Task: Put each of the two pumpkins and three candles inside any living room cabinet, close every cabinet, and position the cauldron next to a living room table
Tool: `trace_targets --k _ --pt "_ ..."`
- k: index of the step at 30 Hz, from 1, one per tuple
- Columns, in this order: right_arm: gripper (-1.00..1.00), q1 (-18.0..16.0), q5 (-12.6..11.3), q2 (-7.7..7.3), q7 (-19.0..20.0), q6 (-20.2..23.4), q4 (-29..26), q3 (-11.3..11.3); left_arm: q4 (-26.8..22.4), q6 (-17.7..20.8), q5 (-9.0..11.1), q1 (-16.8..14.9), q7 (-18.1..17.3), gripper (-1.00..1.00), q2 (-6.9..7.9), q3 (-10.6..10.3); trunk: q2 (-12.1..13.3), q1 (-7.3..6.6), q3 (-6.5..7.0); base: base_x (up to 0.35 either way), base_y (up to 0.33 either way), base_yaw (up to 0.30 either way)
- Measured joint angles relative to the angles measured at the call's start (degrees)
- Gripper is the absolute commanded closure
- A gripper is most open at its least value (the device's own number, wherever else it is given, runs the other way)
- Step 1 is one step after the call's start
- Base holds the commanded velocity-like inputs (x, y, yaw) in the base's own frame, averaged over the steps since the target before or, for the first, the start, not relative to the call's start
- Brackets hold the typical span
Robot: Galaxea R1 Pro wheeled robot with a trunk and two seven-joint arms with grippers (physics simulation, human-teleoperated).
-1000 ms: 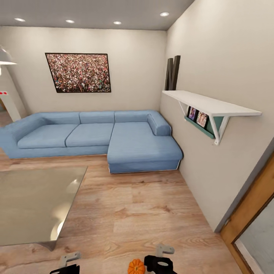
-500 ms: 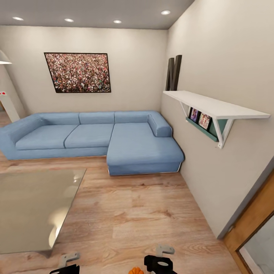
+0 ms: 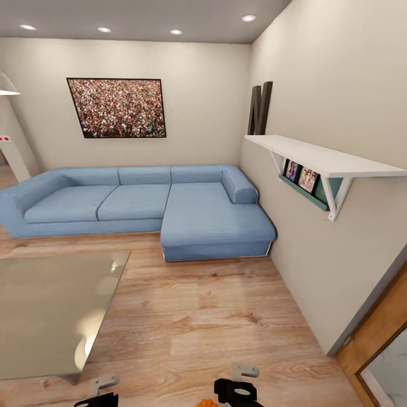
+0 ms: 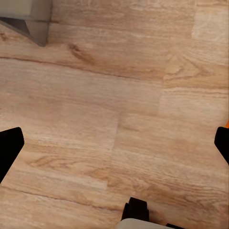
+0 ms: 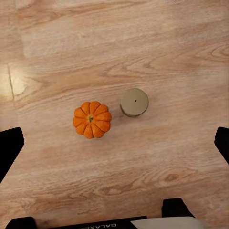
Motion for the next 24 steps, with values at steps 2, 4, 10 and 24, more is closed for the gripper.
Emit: trace_targets --k 2,4,10,24 --pt "-1.0 0.0 0.0 -0.02 0.0 0.0 0.0 0.0 0.0 -0.1 0.0 0.0 0.0 -1.0 -0.04 0.0 0.0 0.0 0.0 0.007 0.019 0.0" --pt "-1.0 0.0 0.0 -0.14 0.1 -0.1 0.0 0.0 0.0 -0.1 0.0 0.0 0.0 -1.0 0.0 0.0 0.0 0.0 0.0 0.003 0.009 0.0" --pt "-1.0 0.0 0.0 -0.46 0.2 -0.3 0.1 -0.1 0.0 -1.4 0.0 0.0 -0.2 -1.0 0.0 0.0 0.0 0.0 0.0 0.001 0.002 0.0" --pt "-1.0 0.0 0.0 -0.59 0.2 -0.3 0.3 -0.1 0.0 -1.7 0.0 0.0 -0.4 -1.0 -0.05 0.0 -3.6 1.97 -1.61 0.0 0.0 0.0"
